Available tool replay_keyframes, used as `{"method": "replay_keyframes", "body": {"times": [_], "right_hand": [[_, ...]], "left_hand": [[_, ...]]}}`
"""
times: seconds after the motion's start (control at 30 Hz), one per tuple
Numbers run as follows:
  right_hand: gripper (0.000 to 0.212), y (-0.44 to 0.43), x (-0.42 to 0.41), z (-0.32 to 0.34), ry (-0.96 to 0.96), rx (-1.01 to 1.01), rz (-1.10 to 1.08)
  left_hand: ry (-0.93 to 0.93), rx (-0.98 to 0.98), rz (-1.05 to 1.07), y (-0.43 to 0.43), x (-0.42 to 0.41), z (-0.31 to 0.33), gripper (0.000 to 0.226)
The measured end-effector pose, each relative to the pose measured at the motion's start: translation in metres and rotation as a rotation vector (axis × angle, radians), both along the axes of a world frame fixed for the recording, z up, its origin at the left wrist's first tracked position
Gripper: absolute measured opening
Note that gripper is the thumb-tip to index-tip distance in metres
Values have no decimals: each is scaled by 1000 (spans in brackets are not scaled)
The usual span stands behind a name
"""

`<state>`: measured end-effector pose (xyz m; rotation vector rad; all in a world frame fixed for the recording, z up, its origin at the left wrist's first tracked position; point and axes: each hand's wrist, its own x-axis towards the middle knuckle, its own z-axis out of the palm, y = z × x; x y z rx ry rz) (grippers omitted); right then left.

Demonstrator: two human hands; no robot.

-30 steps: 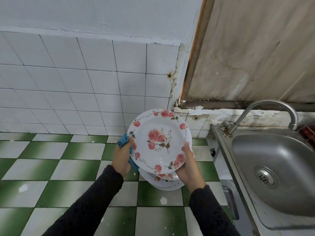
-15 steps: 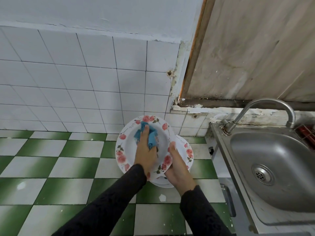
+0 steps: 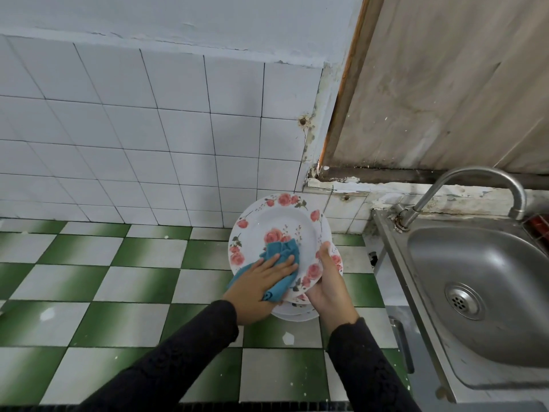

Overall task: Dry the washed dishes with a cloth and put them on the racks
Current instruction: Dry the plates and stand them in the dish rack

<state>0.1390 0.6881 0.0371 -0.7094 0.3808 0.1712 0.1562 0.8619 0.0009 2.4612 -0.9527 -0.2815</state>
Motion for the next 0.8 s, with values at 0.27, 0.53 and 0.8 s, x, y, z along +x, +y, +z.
{"method": "replay_keyframes", "body": {"times": [0.27,0.53,0.8], "right_hand": [[48,6,-8,9,-5,-159,25],[32,13,-17,29,-70,-351,3],[33,27,-29,36,-63,-554,-151]], "left_hand": [[-185,277,247,51,12,-18,72],[459,-816,714,34,-9,25,57],[701,-1083,920,43,-13,40,20]]}}
